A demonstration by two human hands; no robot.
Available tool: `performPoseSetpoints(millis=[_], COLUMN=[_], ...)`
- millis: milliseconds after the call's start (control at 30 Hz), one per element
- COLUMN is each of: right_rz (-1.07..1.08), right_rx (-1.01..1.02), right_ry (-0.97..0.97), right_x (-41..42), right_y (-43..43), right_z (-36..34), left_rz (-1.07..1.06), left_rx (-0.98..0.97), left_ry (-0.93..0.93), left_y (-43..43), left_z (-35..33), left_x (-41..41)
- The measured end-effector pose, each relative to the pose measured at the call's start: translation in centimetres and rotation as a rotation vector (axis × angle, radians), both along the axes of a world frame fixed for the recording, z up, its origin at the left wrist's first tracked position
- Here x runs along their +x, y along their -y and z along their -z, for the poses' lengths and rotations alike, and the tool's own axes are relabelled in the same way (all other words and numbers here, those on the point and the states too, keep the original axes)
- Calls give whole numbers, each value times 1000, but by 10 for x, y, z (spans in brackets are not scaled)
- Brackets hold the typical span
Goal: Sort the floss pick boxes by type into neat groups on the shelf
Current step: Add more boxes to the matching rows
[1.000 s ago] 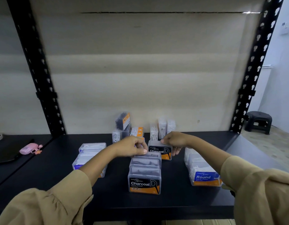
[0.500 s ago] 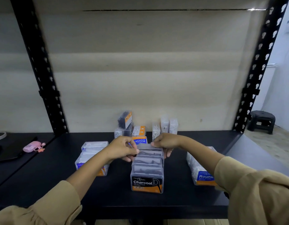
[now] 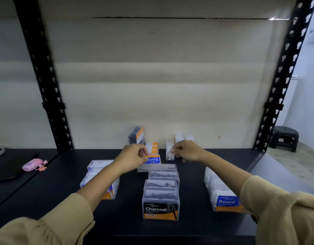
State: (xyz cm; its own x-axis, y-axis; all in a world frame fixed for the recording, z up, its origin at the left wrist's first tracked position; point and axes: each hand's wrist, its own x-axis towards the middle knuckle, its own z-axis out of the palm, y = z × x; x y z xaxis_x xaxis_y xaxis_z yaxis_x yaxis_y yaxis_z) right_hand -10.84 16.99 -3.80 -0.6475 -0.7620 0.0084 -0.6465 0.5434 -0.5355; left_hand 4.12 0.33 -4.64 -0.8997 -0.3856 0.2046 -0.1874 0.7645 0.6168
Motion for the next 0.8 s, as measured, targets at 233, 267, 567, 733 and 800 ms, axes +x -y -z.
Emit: performPoseSetpoints(millis=[233, 267, 567, 733, 800], right_rz=[313, 344, 450, 483, 501], right_rx=[-2, -4, -89, -173, -206], right_ry=[-248, -240, -63, -64, -51], right_x=[-35, -36, -48, -51, -53], right_y=[-9, -9, 5, 6, 2], right_z=[-3, 0, 20, 20, 19], left_rz=[148, 170, 228, 224, 222], left_rx=[-318, -330, -436, -432, -422], left_ry=[287, 329, 402, 411, 415], left_y=[20, 19, 15, 16, 17], left_z=[7, 8, 12, 13, 13], left_x=[-29, -32, -55, -58, -58])
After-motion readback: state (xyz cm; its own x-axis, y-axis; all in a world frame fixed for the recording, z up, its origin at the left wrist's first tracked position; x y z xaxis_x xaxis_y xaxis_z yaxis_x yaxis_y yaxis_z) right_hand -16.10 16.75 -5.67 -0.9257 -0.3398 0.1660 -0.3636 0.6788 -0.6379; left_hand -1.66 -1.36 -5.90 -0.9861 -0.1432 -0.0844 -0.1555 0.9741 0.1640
